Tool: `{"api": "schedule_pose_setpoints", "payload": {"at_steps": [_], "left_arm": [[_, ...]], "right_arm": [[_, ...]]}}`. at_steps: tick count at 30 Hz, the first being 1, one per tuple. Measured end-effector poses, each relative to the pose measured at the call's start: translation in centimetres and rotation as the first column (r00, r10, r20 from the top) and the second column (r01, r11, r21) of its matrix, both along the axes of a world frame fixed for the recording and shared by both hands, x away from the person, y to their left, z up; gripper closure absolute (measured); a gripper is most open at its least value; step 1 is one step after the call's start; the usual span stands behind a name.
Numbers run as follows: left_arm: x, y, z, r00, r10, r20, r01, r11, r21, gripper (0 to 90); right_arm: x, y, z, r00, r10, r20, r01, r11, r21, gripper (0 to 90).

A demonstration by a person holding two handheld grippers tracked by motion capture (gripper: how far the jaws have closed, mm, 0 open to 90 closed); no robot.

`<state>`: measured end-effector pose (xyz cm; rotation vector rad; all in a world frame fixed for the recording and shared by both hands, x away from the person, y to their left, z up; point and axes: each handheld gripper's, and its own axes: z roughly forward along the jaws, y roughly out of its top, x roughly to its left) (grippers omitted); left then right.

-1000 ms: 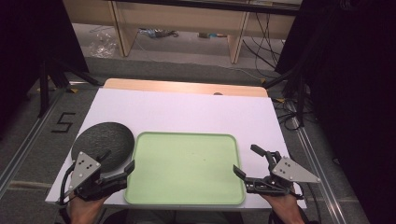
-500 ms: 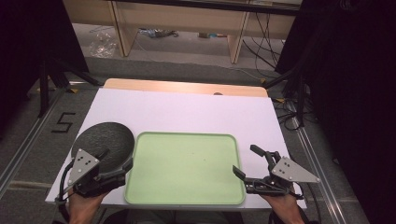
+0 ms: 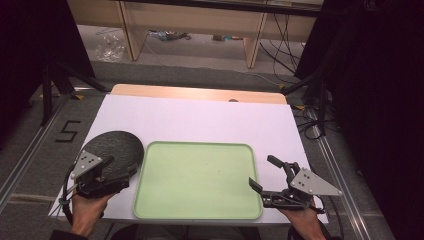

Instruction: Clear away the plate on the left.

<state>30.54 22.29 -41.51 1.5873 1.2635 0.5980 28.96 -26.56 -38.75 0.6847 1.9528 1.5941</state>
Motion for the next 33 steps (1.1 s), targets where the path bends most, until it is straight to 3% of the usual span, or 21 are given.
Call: {"api": "schedule_pose_setpoints", "payload": {"at_steps": [2,9,11,14,17,20,22,23,28,29,30,32,33], "left_arm": [[0.6,0.3,-0.2,0.9999,0.012,-0.008,-0.012,0.9999,0.008,17.6],[2.8,1.4,-1.2,0.9979,0.044,-0.048,-0.041,0.9977,0.054,17.8],[3.6,2.0,-1.4,0.9955,0.063,-0.071,-0.059,0.9964,0.061,18.0],[4.7,2.9,-1.9,0.9935,0.053,-0.101,-0.047,0.9967,0.066,18.0],[5.8,4.0,-2.4,0.9891,0.072,-0.129,-0.06,0.9934,0.098,18.2],[6.4,4.8,-2.8,0.986,0.082,-0.145,-0.065,0.9907,0.119,18.2],[7.2,5.9,-3.4,0.9798,0.091,-0.178,-0.064,0.9867,0.149,19.3],[7.8,7.0,-3.8,0.9698,0.113,-0.216,-0.083,0.9862,0.143,18.9],[8.4,9.2,-4.1,0.9576,0.155,-0.243,-0.133,0.9857,0.104,18.9],[8.5,9.9,-4.2,0.9523,0.187,-0.241,-0.164,0.98,0.113,19.3],[8.5,9.9,-4.2,0.9523,0.187,-0.241,-0.164,0.98,0.113,19.8],[8.7,11.2,-4.3,0.9434,0.211,-0.256,-0.188,0.9761,0.109,20.1],[8.7,11.2,-4.3,0.9434,0.211,-0.256,-0.188,0.9761,0.109,20.1]], "right_arm": [[0.1,0.0,0.0,0.9996,-0.004,0.028,0.004,1.0,0.001,15.4],[0.1,0.0,0.0,0.9997,-0.003,0.024,0.003,1.0,-0.002,15.3],[0.0,0.0,0.0,0.9997,0.003,0.026,-0.003,1.0,0.001,15.3],[0.1,0.0,0.0,0.9997,0.004,0.023,-0.004,1.0,0.001,15.3],[-0.1,0.1,0.0,1.0,0.005,0.006,-0.005,1.0,0.004,15.4],[0.0,0.0,0.0,0.9997,0.017,0.019,-0.017,0.9998,-0.012,15.4],[0.0,0.0,0.1,0.9996,0.02,0.021,-0.02,0.9997,-0.011,15.4],[0.0,0.0,0.0,0.9996,0.021,0.019,-0.021,0.9997,-0.012,15.4],[0.0,0.1,0.0,0.9996,0.014,0.023,-0.014,0.9999,-0.007,15.4],[0.0,0.1,0.0,0.9998,0.014,0.016,-0.014,0.9997,-0.021,15.4],[0.0,0.1,0.0,0.9996,0.02,0.02,-0.02,0.9996,-0.02,15.4],[0.0,0.1,0.0,0.9996,0.021,0.018,-0.021,0.9996,-0.017,15.4],[0.0,0.1,0.0,0.9996,0.021,0.018,-0.021,0.9996,-0.017,15.4]]}}
